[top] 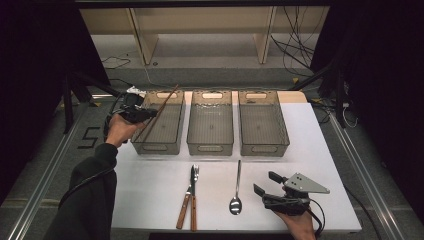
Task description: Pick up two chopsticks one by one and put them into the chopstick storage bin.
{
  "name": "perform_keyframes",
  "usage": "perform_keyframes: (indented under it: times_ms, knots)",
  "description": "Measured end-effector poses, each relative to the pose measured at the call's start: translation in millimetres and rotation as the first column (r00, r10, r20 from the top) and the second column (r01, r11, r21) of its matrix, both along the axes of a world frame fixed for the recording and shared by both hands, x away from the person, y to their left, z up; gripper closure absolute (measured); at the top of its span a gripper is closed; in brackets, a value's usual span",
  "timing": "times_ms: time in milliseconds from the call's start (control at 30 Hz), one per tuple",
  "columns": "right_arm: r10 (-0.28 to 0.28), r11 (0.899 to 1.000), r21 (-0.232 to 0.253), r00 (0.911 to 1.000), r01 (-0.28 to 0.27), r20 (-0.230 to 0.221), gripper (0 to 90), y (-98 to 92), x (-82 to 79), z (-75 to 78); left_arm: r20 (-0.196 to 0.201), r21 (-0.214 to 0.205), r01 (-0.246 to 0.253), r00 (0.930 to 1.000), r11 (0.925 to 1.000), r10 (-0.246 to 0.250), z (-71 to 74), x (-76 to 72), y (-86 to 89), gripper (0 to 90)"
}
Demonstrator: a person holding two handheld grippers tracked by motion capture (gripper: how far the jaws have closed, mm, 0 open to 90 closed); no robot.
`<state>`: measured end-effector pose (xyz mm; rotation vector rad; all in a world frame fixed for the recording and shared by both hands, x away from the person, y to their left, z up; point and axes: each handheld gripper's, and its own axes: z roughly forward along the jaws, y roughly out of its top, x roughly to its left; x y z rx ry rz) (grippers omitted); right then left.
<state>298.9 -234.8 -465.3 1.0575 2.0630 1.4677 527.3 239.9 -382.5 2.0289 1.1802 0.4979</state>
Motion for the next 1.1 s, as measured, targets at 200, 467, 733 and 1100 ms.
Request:
perform_keyframes:
  times_ms: [200, 467, 733, 1100]
  knots:
    - [0.001, 1.0, 0.0, 1.0, -0.001, -0.001, 29.8, 0.0, 0.2, -0.2, -0.004, -0.001, 0.002, 1.0, 1.0, -0.002, -3.8, 7.0, 0.8, 84.9]
    - [0.001, 1.0, 0.001, 1.0, -0.001, -0.001, 29.8, -0.5, 0.4, -0.5, -0.019, 0.015, 0.007, 0.9998, 0.9999, -0.007, -13.3, 14.0, -2.7, 84.9]
    - [0.0, 1.0, 0.003, 1.0, 0.0, -0.001, 29.8, -0.9, 0.2, -0.5, -0.03, 0.025, 0.002, 0.9996, 0.9997, -0.001, -21.2, 16.0, -4.0, 84.7]
    - [-0.002, 1.0, 0.007, 1.0, 0.002, -0.002, 29.8, -1.3, 0.2, -0.3, -0.052, 0.004, -0.034, 0.9981, 0.9994, 0.034, -20.6, 14.6, -6.9, 61.1]
